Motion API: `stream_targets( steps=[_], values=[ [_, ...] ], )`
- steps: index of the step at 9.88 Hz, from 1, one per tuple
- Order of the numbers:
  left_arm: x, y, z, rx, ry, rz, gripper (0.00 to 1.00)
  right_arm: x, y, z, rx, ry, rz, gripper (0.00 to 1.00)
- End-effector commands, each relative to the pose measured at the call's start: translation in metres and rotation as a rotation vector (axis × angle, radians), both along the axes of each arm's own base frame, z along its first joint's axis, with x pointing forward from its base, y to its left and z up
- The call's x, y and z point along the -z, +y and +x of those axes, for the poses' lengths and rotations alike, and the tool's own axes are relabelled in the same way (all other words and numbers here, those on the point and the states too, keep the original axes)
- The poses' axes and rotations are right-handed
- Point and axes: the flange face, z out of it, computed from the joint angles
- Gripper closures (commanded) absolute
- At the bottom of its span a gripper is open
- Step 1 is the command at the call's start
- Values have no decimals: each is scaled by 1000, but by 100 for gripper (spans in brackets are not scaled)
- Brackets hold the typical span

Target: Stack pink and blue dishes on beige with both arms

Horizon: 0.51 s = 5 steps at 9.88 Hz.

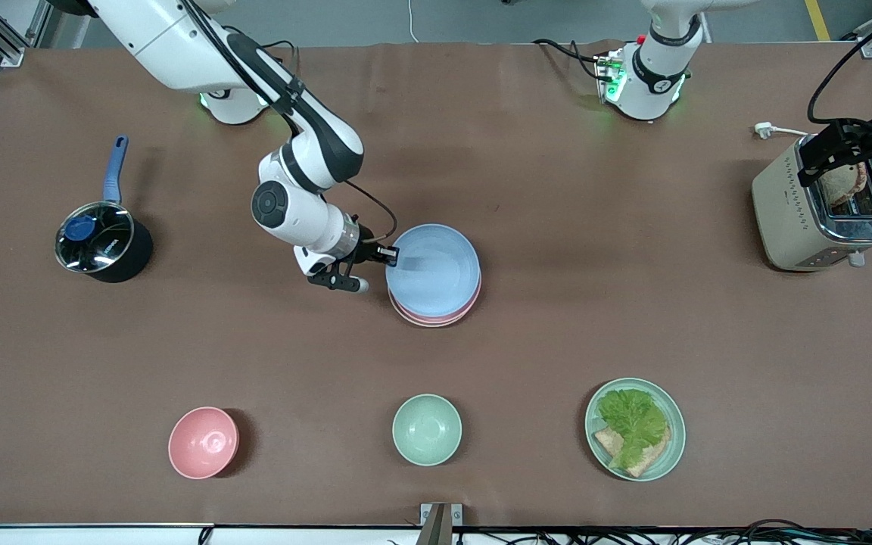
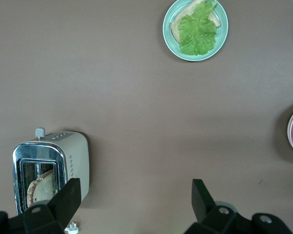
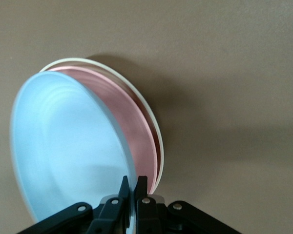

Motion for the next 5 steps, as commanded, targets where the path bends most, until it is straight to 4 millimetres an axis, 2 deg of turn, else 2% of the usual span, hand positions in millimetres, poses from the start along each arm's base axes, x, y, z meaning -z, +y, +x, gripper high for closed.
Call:
stream_targets(
  steps=[1,2,3,4,5],
  values=[
    [14,2,-1,13,39,-6,0,5,-1,-2,6,-13,-5,88],
    [14,2,0,13,39,-4,0,7,-4,-1,10,-10,-6,68],
    [12,2,0,11,34,0,0,6,-6,1,13,-7,-6,34],
    [12,1,0,11,33,1,0,-3,-12,5,19,-16,-7,7],
    [11,1,-1,8,32,0,0,-29,-17,13,20,-44,-6,0]
  ],
)
